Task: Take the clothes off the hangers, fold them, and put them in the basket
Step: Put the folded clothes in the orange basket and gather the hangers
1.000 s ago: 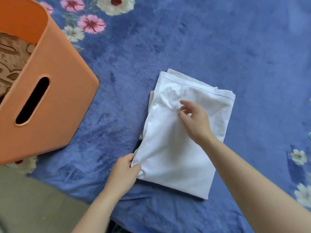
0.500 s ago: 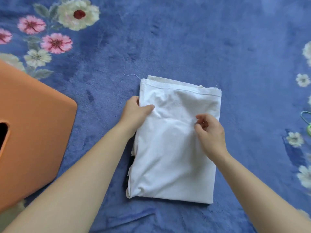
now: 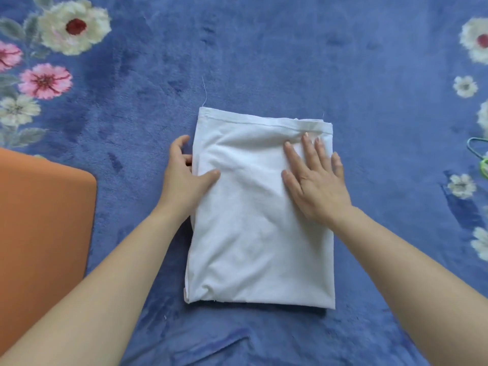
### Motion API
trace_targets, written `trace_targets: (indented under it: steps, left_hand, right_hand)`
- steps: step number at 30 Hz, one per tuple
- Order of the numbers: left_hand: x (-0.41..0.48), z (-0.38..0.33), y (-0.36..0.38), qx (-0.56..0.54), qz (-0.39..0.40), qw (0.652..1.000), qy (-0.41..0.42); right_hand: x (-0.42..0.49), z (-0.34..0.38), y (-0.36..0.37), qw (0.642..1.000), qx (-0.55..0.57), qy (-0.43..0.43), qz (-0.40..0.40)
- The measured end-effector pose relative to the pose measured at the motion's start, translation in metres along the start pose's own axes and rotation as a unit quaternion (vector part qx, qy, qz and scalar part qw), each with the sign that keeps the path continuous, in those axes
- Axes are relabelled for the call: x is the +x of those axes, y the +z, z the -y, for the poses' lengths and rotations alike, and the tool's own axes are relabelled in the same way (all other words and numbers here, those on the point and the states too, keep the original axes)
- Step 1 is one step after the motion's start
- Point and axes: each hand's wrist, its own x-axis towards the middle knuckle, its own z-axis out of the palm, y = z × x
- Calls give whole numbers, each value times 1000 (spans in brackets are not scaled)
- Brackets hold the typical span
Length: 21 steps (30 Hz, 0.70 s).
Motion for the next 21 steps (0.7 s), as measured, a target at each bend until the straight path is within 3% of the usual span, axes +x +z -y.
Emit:
trace_targets:
  steps: [2,5,8,10,12,15,17,19,21]
  left_hand:
    - [-17,13,3,71,-22,996,45]
    - [-51,30,12,114,-94,987,64]
    - [-85,43,25,119,-103,987,13]
    - [-104,49,28,123,-89,988,-25]
    - [-117,57,25,130,-80,987,-59]
    - [-127,71,14,133,-64,984,-96]
    - [-130,71,9,126,-45,985,-107]
    - [-132,65,6,123,-28,985,-115]
    - [-133,63,4,122,-20,985,-121]
  right_hand:
    - [13,-9,0,998,-18,59,18]
    - [15,-8,6,992,7,123,-29]
    - [-22,15,30,996,17,-10,-90]
    - [-59,21,54,991,2,-107,-77]
    - [-93,10,71,993,-19,-108,-44]
    - [-132,-19,78,998,19,-3,-57]
    - [-152,-32,74,989,101,72,-80]
    - [-162,-33,62,961,230,133,-72]
    - [-161,-27,47,907,362,209,-52]
